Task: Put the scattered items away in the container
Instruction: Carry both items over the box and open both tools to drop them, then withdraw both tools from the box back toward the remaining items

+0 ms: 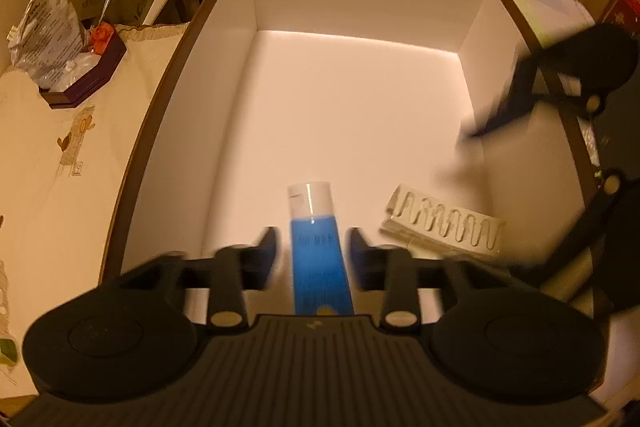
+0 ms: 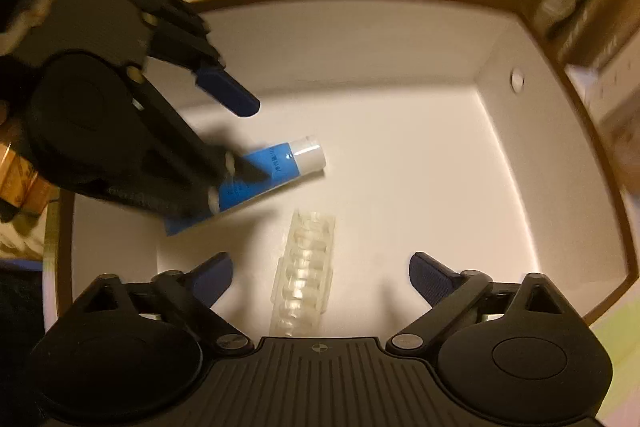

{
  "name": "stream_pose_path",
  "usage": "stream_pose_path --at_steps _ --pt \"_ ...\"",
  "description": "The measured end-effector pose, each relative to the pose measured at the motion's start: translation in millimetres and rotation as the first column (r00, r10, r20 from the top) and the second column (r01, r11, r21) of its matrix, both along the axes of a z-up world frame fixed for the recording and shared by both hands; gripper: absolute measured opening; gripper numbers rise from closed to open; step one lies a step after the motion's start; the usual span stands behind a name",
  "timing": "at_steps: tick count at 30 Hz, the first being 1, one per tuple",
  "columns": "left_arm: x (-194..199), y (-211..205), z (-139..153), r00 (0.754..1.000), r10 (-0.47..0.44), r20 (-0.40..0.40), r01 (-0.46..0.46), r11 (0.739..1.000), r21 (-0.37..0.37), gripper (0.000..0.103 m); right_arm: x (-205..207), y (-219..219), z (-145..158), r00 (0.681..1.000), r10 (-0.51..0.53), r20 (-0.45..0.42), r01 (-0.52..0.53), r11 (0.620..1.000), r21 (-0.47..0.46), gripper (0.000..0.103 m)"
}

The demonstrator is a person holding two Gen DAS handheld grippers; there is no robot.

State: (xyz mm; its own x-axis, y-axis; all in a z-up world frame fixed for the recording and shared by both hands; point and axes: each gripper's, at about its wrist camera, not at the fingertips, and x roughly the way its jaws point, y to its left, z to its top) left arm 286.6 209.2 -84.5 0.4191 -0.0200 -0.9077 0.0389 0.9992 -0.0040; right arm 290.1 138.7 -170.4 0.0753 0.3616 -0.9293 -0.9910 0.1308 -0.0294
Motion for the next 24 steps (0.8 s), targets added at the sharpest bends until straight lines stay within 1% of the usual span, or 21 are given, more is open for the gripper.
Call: stream_pose_path --at_steps 1,3,5,7,9,10,14,17,24 --pt "-1.3 -0.5 -0.1 1.0 0.0 0.001 0.0 1.0 0.002 0.057 2.2 -0.7 1.6 1.0 -0.005 -0.008 0.005 1.0 0.009 0.099" --pt "-3.8 -1.3 0.0 1.0 0.007 -0.006 -0.007 1.0 0.0 0.058 4.4 -2.5 3.9 1.0 -0.003 -0.006 0.003 1.0 0.017 0.099" --pt "-6.8 -1.2 1.4 1.0 0.025 -0.01 -0.025 1.0 -0.013 0.07 -0.7 -9.7 6.5 1.0 0.001 0.014 -0.001 1.0 0.02 0.099" --pt "-9.4 -2.6 4.5 1.0 0.027 -0.009 -0.027 1.0 -0.005 0.076 2.6 -8.3 7.7 1.0 -0.003 0.016 0.003 1.0 0.024 0.099" --pt "-11.8 -4.3 8.5 1.0 0.029 -0.007 -0.028 1.0 0.009 0.077 0.7 -7.3 9.1 1.0 -0.007 0.02 0.006 1.0 0.029 0.099" --pt "-12.6 -5.1 10.4 1.0 0.028 -0.008 -0.028 1.0 0.011 0.078 -10.1 -8.4 12.5 0.999 -0.007 0.032 0.007 1.0 0.026 0.099" --pt "-16.2 -7.3 16.8 0.999 0.033 -0.003 -0.033 0.999 0.02 0.083 -23.5 -13.6 19.9 0.998 -0.022 0.062 0.02 0.999 0.026 0.099" --pt "-21.4 -9.0 22.5 0.999 0.04 0.007 -0.04 0.999 0.017 0.084 -27.8 -19.7 27.3 0.997 -0.037 0.073 0.034 0.998 0.052 0.099" --pt "-33.7 -13.4 40.4 0.997 0.055 0.046 -0.056 0.998 0.021 0.088 -42.7 -38.1 56.8 0.992 -0.08 0.097 0.067 0.99 0.126 0.099"
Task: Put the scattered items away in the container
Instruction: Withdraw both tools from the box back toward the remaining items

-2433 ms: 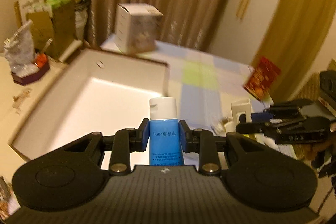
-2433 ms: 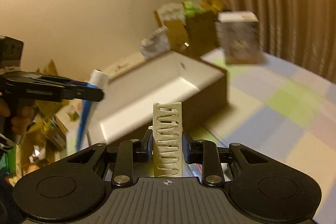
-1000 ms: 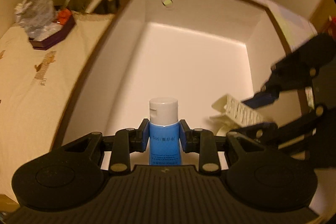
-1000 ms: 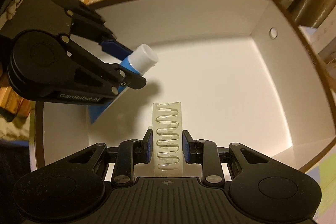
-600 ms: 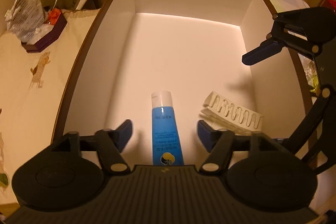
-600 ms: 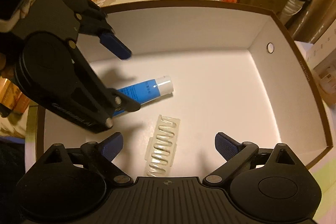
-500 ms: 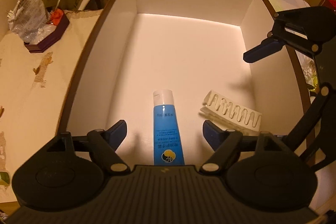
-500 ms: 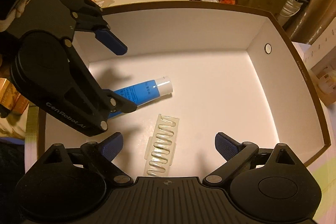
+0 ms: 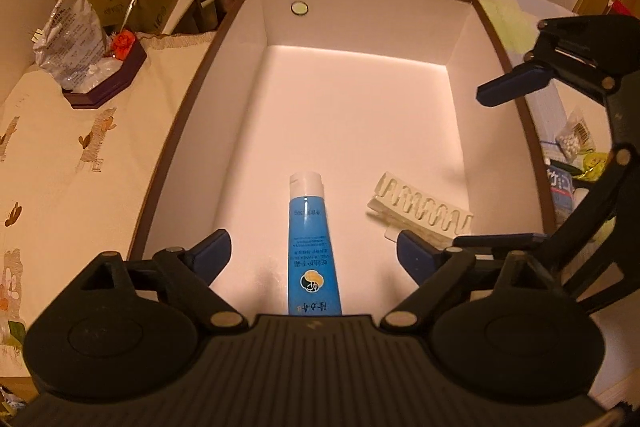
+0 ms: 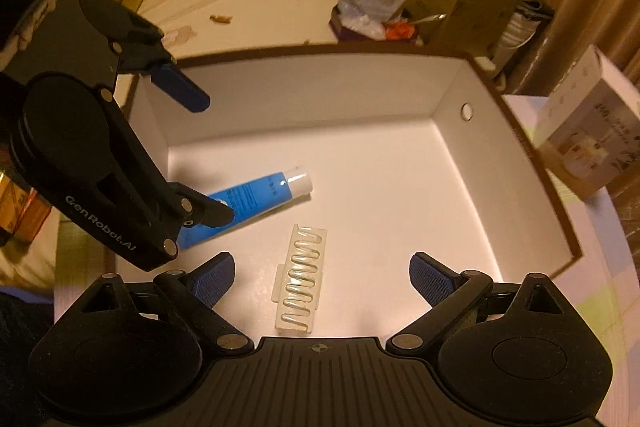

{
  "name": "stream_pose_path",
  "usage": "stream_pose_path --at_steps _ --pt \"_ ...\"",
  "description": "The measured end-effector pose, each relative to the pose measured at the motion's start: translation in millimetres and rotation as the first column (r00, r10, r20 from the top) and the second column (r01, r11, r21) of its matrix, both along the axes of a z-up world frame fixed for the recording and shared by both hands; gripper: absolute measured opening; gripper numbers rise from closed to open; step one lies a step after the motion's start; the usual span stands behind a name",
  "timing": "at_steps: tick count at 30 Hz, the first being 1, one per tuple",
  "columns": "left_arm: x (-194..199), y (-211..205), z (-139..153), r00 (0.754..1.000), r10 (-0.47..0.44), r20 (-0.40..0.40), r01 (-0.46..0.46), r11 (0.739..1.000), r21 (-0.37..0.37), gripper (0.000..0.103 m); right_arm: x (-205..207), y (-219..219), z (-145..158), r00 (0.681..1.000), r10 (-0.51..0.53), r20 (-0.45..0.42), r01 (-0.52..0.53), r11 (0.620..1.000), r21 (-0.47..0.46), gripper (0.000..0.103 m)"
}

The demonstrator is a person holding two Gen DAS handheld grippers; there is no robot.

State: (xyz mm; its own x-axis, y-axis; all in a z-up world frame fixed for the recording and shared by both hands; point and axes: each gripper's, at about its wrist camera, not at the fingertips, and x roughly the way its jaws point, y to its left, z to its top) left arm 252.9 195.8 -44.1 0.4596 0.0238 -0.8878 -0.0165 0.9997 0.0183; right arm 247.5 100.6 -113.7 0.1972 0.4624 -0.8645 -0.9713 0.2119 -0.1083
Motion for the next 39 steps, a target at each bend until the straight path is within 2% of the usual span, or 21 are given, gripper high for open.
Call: stream_pose_path --at_steps 5,16,27,39 --pt "-14.6 -5.6 15.6 0.999 0.023 0.041 -0.024 1.0 0.016 0.089 -14.7 -12.1 17.7 0.999 -0.005 0.031 0.004 0.999 0.045 0.099" --pt "-68.0 -36.1 41.8 0.99 0.114 0.089 -0.12 0.991 0.059 0.091 -55.5 -54.5 42.3 0.998 0.042 0.041 -0.047 0.99 0.135 0.099" --pt "-120.9 -72.9 47.7 0.978 0.189 0.09 -0.195 0.979 0.058 0.092 -90.0 -97.5 51.1 0.997 0.076 0.019 -0.078 0.979 0.187 0.099" --pt "-145.3 -99.4 54.6 0.971 0.217 0.102 -0.223 0.973 0.058 0.092 -95.0 -129.8 52.9 0.998 0.057 -0.005 -0.055 0.975 0.217 0.099"
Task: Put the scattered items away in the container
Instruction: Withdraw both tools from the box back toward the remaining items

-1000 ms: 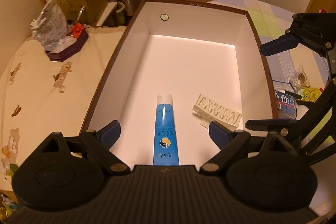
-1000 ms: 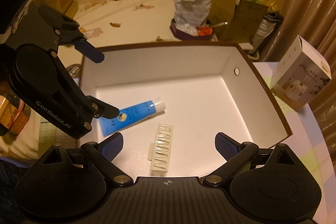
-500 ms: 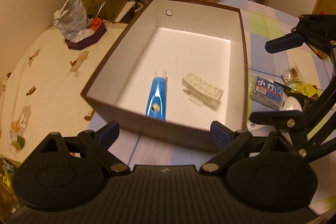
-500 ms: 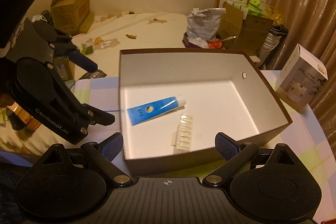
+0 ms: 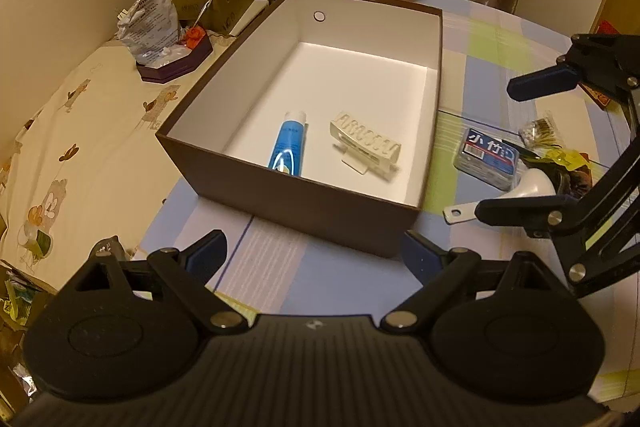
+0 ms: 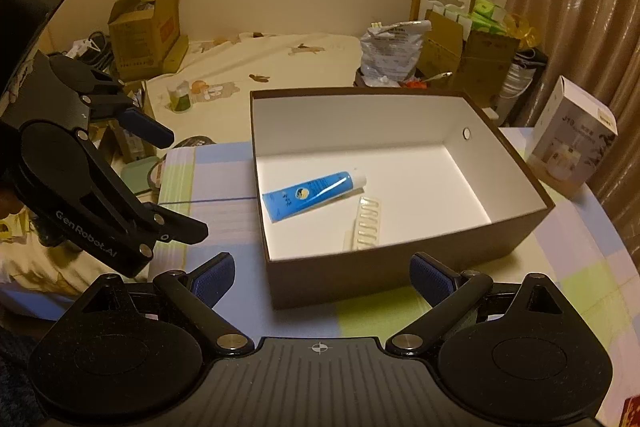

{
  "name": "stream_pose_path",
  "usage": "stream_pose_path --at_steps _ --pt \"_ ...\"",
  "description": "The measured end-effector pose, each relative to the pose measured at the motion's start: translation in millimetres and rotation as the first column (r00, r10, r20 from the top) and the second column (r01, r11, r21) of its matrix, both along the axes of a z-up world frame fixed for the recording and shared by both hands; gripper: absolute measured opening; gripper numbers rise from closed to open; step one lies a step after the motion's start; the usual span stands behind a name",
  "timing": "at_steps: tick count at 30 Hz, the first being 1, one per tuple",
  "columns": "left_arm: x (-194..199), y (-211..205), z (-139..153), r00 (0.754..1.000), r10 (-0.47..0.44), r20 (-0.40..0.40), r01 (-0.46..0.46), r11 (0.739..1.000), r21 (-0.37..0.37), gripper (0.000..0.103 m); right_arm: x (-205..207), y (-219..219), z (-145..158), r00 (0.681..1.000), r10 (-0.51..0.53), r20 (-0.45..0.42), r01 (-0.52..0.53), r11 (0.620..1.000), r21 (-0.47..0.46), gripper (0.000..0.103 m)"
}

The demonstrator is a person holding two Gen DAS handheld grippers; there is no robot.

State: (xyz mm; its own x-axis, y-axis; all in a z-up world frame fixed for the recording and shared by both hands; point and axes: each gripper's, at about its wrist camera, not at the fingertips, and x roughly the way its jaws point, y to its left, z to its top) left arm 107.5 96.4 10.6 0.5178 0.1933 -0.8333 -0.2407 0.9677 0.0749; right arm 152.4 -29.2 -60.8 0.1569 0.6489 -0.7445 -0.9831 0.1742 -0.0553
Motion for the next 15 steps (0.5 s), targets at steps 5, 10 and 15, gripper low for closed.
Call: stream_pose_path --at_steps 5,10,15 --pt "-2.9 -14.2 -2.1 1.0 -0.013 0.003 0.013 1.0 -0.009 0.092 0.8 -22.6 -1.4 0.999 -0.042 -0.013 0.042 0.999 0.008 0.099" --pt "-4.7 -34.5 -8.9 0.998 -0.056 0.01 0.056 0.998 -0.019 0.092 0.4 -54.3 -3.3 0.994 -0.108 -0.032 0.109 0.994 0.017 0.099" --pt "-7.6 -55.3 -20.9 0.996 -0.089 0.011 0.09 0.995 -0.042 0.092 0.0 -90.0 -9.0 0.978 -0.2 -0.061 0.202 0.979 0.021 0.099"
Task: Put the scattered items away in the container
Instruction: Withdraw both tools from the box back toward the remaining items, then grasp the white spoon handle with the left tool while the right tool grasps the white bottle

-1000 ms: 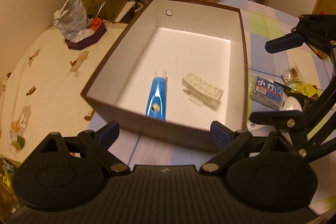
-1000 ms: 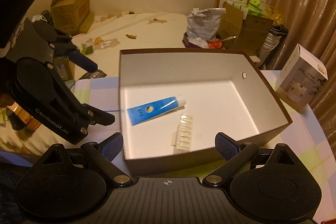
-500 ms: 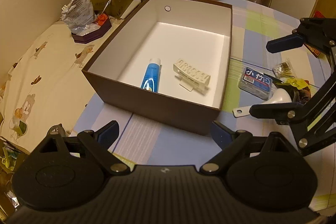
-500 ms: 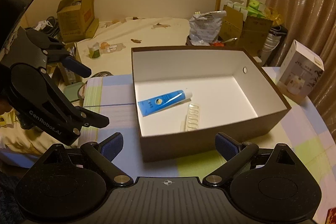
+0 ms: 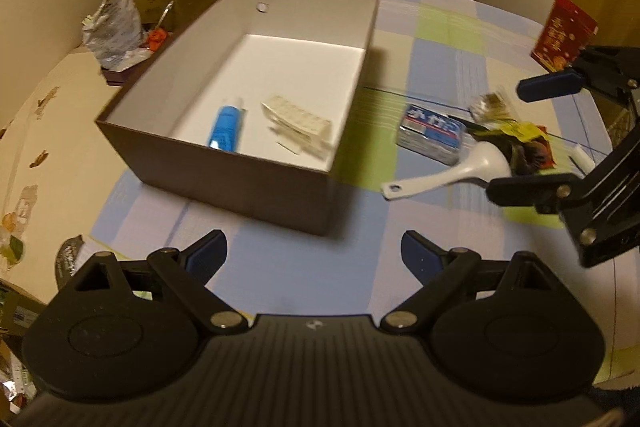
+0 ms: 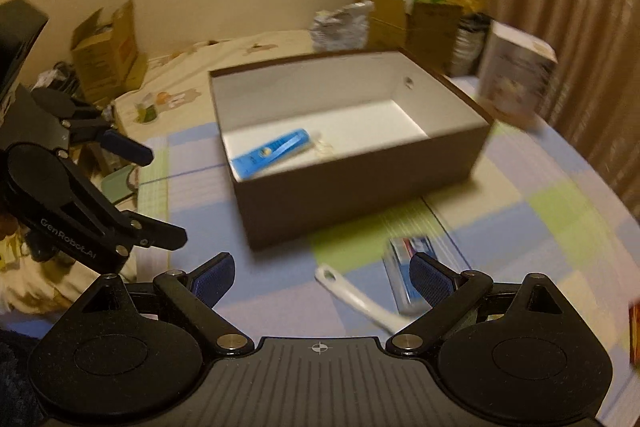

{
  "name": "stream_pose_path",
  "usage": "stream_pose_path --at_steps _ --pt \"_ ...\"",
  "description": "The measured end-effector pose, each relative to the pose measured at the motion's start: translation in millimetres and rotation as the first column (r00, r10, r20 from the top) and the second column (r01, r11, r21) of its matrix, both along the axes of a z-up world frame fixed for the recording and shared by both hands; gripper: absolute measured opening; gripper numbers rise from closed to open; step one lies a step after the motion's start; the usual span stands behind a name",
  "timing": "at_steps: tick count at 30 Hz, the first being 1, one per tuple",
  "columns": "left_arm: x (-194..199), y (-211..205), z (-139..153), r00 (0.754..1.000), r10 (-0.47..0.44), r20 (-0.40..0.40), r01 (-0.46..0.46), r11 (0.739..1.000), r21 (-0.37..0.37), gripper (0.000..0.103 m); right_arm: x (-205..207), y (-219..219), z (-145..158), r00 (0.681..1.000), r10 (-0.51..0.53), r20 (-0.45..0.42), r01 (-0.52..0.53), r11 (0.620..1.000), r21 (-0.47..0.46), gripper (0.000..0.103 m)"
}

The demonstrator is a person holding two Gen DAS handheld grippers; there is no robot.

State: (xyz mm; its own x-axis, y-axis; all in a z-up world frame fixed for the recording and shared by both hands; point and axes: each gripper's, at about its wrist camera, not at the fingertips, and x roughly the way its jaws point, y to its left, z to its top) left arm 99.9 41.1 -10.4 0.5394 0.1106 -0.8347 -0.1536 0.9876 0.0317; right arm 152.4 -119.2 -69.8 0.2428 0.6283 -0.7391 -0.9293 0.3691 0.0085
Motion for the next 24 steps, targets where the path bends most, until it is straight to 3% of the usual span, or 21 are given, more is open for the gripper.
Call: stream_pose_path --at_steps 15,24 --pt "15.3 -45.9 -25.6 0.984 -0.175 0.02 0.176 0.984 -0.021 0.086 12.4 -82.7 -17.2 0.964 -0.245 -0.102 0.245 0.969 -0.018 0.099" --pt "33.9 -67.9 -37.6 0.953 -0.302 0.017 0.302 0.953 0.0 0.074 34.3 -117.0 -32.6 0.881 -0.42 -0.216 0.427 0.904 -0.013 0.099"
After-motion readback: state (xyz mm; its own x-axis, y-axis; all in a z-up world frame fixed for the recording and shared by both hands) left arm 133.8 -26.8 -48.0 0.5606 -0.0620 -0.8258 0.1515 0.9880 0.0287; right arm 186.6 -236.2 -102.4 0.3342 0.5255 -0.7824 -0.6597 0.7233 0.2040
